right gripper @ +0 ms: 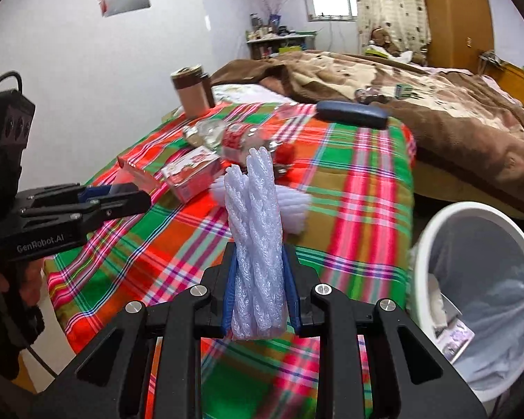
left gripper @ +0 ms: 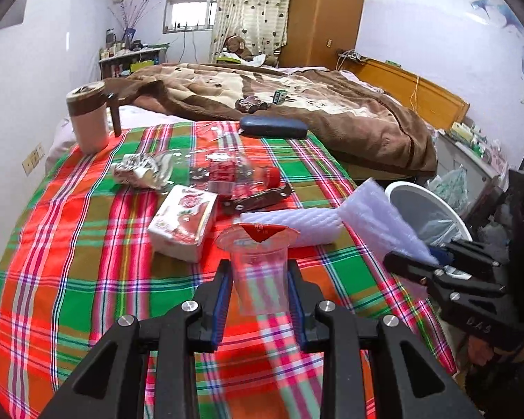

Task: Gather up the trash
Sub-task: 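Carry the cup and foam sleeve over the white bin with both tools, then open both tools to drop the cup and sleeve into the bin, then grasp the strawberry milk carton with the left tool while the right tool grasps another foam sleeve, then carry the milk carton and foam sleeve over the bin with both tools, then open both tools to drop the carton and sleeve into the bin, then move both tools back over the bed toward the red bottle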

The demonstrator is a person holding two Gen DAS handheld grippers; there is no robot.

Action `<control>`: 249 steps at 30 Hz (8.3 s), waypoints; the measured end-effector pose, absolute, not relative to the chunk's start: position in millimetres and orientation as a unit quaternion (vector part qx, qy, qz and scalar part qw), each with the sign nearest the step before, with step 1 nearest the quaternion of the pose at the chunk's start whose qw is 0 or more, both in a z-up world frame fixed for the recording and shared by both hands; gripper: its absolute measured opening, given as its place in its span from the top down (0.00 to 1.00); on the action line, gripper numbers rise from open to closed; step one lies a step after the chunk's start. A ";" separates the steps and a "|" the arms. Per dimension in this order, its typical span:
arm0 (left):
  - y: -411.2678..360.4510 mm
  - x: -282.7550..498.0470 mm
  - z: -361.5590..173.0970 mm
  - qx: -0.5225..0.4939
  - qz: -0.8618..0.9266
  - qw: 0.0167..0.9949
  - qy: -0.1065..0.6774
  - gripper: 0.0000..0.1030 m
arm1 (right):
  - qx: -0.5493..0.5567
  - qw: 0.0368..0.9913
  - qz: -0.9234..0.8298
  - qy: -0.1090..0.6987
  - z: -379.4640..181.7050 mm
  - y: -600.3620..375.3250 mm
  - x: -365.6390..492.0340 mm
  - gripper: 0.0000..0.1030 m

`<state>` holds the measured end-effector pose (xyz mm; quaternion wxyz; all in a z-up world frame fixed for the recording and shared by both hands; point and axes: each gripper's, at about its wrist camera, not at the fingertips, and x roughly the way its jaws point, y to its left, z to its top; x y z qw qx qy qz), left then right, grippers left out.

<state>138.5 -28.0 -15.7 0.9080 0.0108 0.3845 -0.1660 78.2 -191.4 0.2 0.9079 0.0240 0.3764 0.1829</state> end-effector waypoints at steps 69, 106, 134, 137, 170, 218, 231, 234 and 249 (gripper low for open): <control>-157.3 154.2 -6.9 0.020 -0.253 0.896 0.363 0.42 | 0.062 0.925 -0.030 0.373 1.4 -318.0 63.7 0.42; 30.3 222.4 -38.1 -0.028 -0.155 0.899 0.410 0.35 | -0.103 0.890 0.214 0.388 -12.3 -138.4 155.6 0.42; 27.4 262.6 -70.3 -0.036 -0.170 0.876 0.451 0.35 | -0.075 0.869 0.179 0.455 -24.1 -141.4 147.1 0.42; 27.3 261.7 -71.1 -0.038 -0.173 0.877 0.447 0.41 | -0.059 0.871 0.170 0.458 -26.4 -146.4 151.2 0.42; 3.8 206.4 -32.8 -0.022 -0.180 0.903 0.390 0.42 | 0.037 0.887 0.142 0.438 -13.9 -177.8 133.5 0.72; -266.5 176.0 -29.6 0.054 -0.373 0.840 0.390 0.42 | 0.110 0.879 -0.118 0.449 -20.5 -373.3 83.6 0.72; -274.2 177.9 -38.2 0.054 -0.366 0.836 0.406 0.41 | 0.108 0.872 -0.125 0.460 -30.0 -386.2 77.7 0.44; -269.3 176.5 -34.1 0.051 -0.365 0.839 0.400 0.41 | 0.112 0.873 -0.127 0.457 -28.4 -384.9 76.0 0.44; -200.4 167.6 -7.1 0.022 -0.330 0.870 0.366 0.41 | 0.094 0.900 -0.079 0.418 -4.1 -346.3 73.0 0.44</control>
